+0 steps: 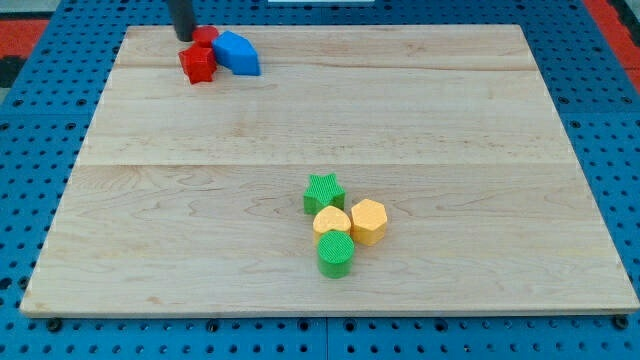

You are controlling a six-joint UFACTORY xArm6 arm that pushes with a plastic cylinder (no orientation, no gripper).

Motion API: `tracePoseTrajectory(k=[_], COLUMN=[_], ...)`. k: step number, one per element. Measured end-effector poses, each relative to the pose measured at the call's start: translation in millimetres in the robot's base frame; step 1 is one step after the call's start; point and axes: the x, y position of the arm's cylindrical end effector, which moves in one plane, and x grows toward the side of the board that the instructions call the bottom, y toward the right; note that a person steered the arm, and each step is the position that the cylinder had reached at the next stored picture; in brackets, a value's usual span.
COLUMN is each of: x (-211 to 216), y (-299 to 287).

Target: Push the red star to the top left of the blue cube

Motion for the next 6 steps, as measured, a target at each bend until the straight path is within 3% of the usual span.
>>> tracePoseTrajectory(k=[1, 2, 3, 4, 5, 6], x=[11, 12, -13, 0, 33, 37], y=[64, 73, 13, -35, -33, -33])
